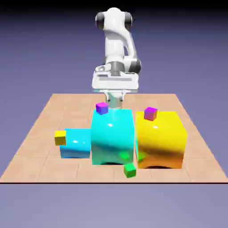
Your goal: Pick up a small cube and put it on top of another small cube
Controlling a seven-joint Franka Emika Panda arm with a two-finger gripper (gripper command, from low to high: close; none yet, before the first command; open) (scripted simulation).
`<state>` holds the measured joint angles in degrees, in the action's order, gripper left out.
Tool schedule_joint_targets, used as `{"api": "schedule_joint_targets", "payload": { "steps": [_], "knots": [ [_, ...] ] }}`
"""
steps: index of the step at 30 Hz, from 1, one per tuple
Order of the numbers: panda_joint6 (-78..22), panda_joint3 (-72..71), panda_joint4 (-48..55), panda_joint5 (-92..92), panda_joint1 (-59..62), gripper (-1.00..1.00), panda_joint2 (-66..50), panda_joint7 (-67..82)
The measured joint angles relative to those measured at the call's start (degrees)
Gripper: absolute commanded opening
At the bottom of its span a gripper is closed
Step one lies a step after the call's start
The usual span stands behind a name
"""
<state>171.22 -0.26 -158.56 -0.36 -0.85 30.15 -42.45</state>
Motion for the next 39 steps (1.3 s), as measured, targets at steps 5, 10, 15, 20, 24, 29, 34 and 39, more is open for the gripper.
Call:
{"api": "schedule_joint_targets", "payload": {
  "steps": [5, 10, 15, 20, 24, 29, 34, 39],
  "knots": [
    [-11.57, -1.06, 10.11, -1.5, -0.66, 0.0, -10.38, 0.04],
    [-23.15, -2.13, 20.22, -2.99, -1.32, 0.0, -20.76, 0.08],
    [-34.72, -3.19, 30.32, -4.49, -2.16, 0.0, -31.15, 0.12],
    [-46.3, -4.26, 40.43, -5.99, -2.65, 0.0, -41.53, 0.16],
    [-55.56, -5.11, 48.52, -7.19, -3.18, 0.0, -49.84, 0.19],
    [-67.13, -6.17, 58.63, -8.68, -3.85, 0.0, -60.22, 0.23],
    [-78.7, -7.24, 68.74, -10.18, -4.51, 0.0, -70.6, 0.27],
    [-90.28, -8.3, 78.84, -11.68, -5.17, 0.0, -80.98, 0.31]
  ]
}}
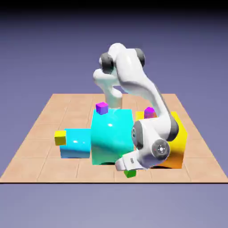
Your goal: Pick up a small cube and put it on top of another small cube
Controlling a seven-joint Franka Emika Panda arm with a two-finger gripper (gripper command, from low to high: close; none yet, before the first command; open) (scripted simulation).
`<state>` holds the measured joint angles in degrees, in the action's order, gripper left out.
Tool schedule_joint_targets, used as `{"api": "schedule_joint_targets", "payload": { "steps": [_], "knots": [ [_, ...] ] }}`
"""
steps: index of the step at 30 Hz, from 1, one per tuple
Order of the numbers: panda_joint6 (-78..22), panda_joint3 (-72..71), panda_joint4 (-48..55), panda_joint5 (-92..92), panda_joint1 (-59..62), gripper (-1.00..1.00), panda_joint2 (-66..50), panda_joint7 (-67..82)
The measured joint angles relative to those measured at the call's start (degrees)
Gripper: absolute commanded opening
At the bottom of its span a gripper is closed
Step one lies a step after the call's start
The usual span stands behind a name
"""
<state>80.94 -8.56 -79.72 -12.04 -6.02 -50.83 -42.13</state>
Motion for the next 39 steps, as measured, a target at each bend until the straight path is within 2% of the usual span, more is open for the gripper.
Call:
{"api": "schedule_joint_targets", "payload": {
  "steps": [2, 7, 8, 10, 15, 16, 39],
  "knots": [
    [-4.41, -0.41, 3.82, -0.59, -0.24, 0.0, -4.03, 0.0],
    [4.63, -0.2, -6.54, -1.11, 1.02, 0.0, -2.86, -0.99],
    [5.19, -0.18, -7.18, -1.14, 1.1, -1.0, -2.79, -1.05],
    [5.2, -0.18, -7.18, -1.11, 1.1, -1.0, -2.79, -1.05],
    [-3.86, -0.4, 3.19, -0.52, -0.17, -1.0, -3.96, -0.08],
    [-3.16, -0.49, 3.0, -1.92, 0.13, -1.0, -2.72, 0.01],
    [45.51, -3.3, -30.88, -53.63, 14.28, -1.0, 45.03, 0.52]
  ]
}}
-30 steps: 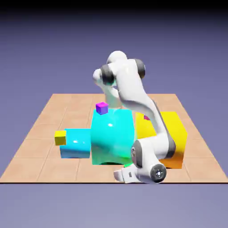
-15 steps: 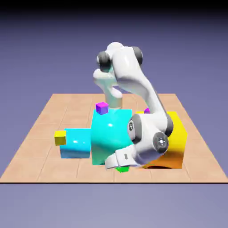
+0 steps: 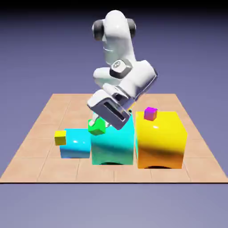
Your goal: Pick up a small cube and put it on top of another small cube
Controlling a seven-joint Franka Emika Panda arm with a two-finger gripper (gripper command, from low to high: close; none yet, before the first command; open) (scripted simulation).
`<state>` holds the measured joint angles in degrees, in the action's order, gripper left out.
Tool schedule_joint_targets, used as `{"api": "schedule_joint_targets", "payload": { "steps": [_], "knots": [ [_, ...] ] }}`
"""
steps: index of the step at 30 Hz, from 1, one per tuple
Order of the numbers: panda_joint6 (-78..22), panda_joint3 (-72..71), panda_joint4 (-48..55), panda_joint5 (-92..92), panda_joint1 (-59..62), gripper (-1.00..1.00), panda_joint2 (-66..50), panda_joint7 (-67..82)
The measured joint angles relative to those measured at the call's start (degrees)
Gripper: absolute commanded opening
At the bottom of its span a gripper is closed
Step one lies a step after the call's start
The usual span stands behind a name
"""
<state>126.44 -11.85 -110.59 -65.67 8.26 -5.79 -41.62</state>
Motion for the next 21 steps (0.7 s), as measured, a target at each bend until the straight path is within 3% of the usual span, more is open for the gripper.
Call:
{"api": "schedule_joint_targets", "payload": {
  "steps": [21],
  "knots": [
    [44.44, -2.55, -30.93, -47.56, 12.76, -1.0, 43.61, 0.17]
  ]
}}
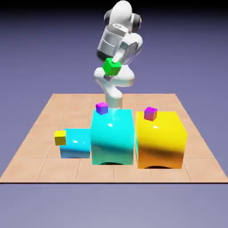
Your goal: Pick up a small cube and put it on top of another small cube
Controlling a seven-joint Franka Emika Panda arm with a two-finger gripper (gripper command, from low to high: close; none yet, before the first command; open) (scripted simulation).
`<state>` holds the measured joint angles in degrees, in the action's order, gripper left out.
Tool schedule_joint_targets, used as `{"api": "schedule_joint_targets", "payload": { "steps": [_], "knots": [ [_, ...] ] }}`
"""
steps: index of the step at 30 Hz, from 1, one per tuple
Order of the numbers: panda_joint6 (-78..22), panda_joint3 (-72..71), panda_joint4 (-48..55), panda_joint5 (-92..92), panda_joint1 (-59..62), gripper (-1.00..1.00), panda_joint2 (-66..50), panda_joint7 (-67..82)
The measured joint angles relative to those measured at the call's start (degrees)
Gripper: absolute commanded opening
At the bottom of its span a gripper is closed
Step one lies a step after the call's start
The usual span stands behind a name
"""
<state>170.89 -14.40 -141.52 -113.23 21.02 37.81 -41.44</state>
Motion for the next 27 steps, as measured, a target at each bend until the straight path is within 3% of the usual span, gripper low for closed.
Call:
{"api": "schedule_joint_targets", "payload": {
  "steps": [21, 27],
  "knots": [
    [44.11, -2.54, -30.69, -46.97, 12.74, -1.0, 43.28, 0.32],
    [31.85, -5.07, -32.6, -49.48, 9.94, -1.0, 32.91, -5.44]
  ]
}}
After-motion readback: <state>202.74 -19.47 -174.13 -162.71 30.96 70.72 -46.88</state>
